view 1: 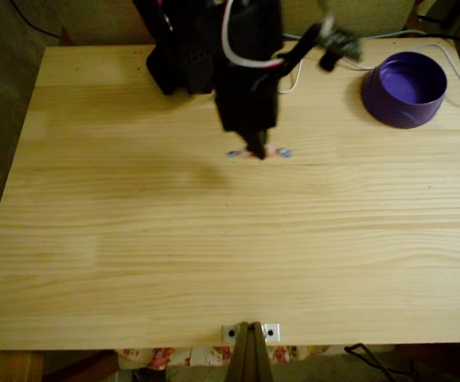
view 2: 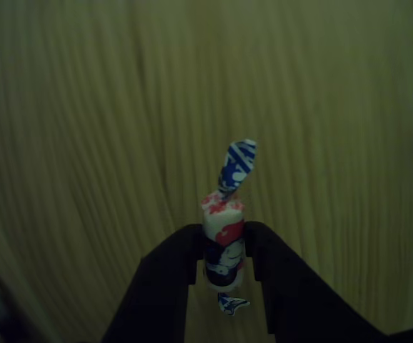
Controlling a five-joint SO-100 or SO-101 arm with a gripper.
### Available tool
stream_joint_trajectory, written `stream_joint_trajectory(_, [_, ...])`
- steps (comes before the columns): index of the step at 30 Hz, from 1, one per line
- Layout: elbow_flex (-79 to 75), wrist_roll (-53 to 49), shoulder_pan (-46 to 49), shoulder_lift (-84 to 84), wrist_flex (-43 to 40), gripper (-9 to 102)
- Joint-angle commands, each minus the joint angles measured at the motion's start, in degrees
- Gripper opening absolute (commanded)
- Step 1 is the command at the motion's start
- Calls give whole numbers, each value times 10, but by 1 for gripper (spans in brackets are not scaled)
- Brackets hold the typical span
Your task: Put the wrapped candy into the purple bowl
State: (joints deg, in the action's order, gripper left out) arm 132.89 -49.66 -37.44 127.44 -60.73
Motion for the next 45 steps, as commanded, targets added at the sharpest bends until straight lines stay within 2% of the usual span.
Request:
stream_joint_trajectory(1, [-108,148,-73,13,11,0])
stream_joint_trajectory(6, [-188,254,-157,-18,20,0])
stream_joint_trajectory(13, [-331,338,-229,-126,44,0])
stream_joint_trajectory(24, [-460,402,-332,-292,69,0])
stream_joint_trajectory(34, [-591,447,-388,-404,93,0])
stream_joint_trajectory(45, [-599,470,-446,-460,64,1])
